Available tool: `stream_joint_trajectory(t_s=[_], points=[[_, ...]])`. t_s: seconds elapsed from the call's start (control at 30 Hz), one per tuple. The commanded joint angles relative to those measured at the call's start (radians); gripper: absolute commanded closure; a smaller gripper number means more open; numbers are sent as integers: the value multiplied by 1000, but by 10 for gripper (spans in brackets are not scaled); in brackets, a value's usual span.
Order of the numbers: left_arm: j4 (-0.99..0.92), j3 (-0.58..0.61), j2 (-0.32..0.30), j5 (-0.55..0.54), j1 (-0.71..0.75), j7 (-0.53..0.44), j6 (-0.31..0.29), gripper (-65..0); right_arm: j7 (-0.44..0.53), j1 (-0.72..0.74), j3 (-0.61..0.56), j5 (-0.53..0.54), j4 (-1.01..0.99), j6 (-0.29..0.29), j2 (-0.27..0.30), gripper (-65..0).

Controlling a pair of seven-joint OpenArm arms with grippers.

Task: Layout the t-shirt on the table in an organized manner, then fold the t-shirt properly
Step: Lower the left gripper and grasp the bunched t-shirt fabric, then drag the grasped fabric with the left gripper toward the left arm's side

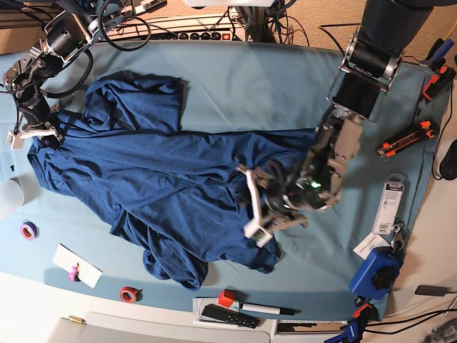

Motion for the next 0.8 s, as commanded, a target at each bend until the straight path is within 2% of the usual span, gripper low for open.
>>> stream_joint_trajectory(t_s=[0.0, 0.13, 0.33, 0.67, 0.77], points=[[16, -17, 5, -12, -26, -21, -5, -280, -24, 0, 2, -58, 6, -26, 18, -17], [15, -25, 6, -12, 2, -23, -4, -280, -24, 0, 2, -58, 6, -26, 18, -17], [13, -24, 16, 39, 66, -97, -4, -280, -24, 0, 2, -58, 6, -26, 18, -17], [-73, -24, 52, 49, 67, -117, -4, -278, -26, 0, 1, -58, 6, -26, 18, -17], [-101, -24, 59, 48, 67, -125, -4, -244, -26, 0, 1, -57, 6, -26, 18, -17]])
